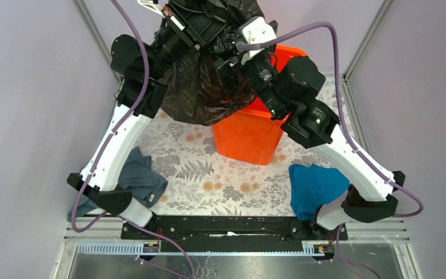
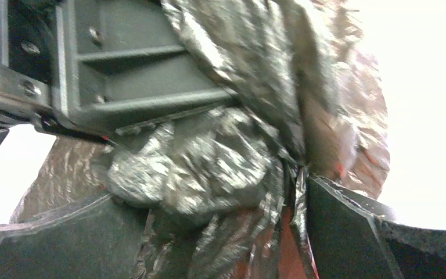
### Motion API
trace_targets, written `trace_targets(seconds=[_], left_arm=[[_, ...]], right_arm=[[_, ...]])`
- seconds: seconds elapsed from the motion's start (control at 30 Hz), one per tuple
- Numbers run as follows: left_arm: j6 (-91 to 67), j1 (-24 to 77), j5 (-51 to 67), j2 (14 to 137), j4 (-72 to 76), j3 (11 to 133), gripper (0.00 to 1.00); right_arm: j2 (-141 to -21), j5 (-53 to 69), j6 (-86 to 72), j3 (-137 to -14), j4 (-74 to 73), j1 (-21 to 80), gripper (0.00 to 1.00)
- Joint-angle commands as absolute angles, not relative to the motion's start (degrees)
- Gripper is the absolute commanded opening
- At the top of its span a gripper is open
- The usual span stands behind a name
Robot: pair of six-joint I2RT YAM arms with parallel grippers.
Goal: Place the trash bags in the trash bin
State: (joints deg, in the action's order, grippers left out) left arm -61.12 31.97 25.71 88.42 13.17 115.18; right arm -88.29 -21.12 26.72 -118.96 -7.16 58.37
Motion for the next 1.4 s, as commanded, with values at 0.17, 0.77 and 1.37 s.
trace_targets(seconds=[0.17,0.77,1.37], left_arm=[[-63.4,31.5,31.1,86.2,15.6,115.6,0.00],[-60.6,22.4,38.9,71.7,18.5,98.3,0.99],[-28.6,21.5,14.4,61.3,-22.2,92.9,0.99]], right_arm=[[-81.1,-18.0,30.8,-108.8,15.9,58.6,1.00],[-83.0,-33.1,34.3,-110.1,24.3,58.6,0.00],[-72.5,-39.0,41.8,-105.0,24.8,58.5,0.00]])
